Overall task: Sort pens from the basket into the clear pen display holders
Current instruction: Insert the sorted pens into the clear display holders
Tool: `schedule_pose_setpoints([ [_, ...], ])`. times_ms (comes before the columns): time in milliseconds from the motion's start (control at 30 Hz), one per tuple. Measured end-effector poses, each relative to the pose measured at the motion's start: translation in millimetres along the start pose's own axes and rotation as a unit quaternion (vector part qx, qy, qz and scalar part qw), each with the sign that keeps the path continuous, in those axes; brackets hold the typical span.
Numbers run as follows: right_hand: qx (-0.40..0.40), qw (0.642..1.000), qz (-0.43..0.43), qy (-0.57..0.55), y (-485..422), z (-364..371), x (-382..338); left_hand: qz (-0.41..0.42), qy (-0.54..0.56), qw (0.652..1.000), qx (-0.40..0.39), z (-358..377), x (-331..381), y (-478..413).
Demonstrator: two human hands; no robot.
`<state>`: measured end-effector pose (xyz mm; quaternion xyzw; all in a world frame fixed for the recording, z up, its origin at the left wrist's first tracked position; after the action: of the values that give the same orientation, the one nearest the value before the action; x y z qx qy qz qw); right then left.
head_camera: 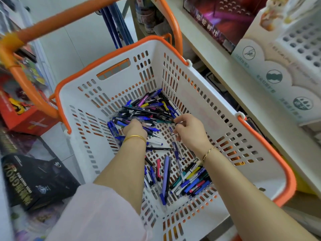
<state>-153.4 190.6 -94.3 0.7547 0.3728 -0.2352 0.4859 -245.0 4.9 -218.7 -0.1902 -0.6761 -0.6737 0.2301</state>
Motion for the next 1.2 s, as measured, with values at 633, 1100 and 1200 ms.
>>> schedule_pose_setpoints([
  [633, 0.216, 0.928, -0.186, -0.239, 204.3, -212.1, -52.9, 0.171, -0.066, 0.808, -0.560, 220.7, 65.7, 360.4],
  [1100, 0.434, 0.872, -0.216, -0.066, 448.0, -372.9, 73.1, -0.004, -0.095, 0.730, -0.677, 402.5, -114.5, 549.0],
  [1200, 0.421, 0.875, -0.239, -0.007, 468.7, -383.6, 88.6, -0.021, -0.115, 0.727, -0.677, 417.1, -145.0, 565.6],
])
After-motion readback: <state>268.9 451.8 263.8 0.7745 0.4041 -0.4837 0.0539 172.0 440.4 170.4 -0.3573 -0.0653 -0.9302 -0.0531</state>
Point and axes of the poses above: each hand's wrist, its own y-axis away from the middle knuckle, its own z-axis out of the palm, x = y × z, the point moved 10 cm from there along -y, towards the middle knuckle, and after that the axes turned 13 degrees about -x, right-handed, at the moved point
